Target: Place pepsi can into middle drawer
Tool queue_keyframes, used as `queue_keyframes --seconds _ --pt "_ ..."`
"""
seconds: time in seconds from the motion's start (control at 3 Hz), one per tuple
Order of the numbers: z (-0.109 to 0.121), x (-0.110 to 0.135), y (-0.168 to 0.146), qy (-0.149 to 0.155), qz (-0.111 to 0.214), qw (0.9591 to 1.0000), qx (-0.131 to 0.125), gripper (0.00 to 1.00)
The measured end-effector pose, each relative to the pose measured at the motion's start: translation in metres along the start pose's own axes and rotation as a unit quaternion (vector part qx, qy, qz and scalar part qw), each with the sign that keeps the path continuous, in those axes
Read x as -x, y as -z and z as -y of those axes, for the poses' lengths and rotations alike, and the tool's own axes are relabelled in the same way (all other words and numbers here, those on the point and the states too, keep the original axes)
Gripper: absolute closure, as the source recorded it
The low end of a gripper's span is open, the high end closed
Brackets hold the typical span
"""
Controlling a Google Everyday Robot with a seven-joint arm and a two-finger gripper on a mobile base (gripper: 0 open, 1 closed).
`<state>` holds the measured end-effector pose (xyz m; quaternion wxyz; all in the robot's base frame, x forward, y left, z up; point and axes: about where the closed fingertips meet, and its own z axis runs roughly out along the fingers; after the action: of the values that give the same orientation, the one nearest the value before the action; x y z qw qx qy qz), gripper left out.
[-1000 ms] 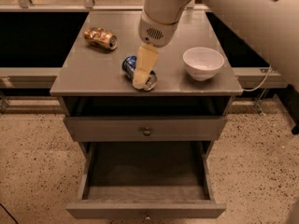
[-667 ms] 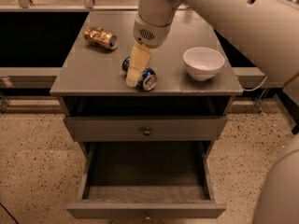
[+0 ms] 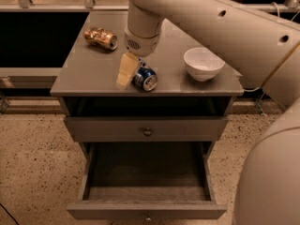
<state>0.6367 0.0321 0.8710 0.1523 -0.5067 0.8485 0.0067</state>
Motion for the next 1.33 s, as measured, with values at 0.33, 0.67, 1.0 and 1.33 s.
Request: queue_keyframes --seconds 0.33,0.67,1.0,1.33 --pt "0.003 -0.006 -0.019 -0.026 -0.013 0.9995 -0.010 0.27" --pt "0.002 -0.009 -0.029 -0.026 -0.018 0.9995 -0.006 0.49" --pt "-0.004 -0.008 -0.025 -0.005 0.024 0.9994 0.024 0.73" --pt "-0.023 -0.017 -0.002 0.042 0.090 0.9929 0.065 0.95"
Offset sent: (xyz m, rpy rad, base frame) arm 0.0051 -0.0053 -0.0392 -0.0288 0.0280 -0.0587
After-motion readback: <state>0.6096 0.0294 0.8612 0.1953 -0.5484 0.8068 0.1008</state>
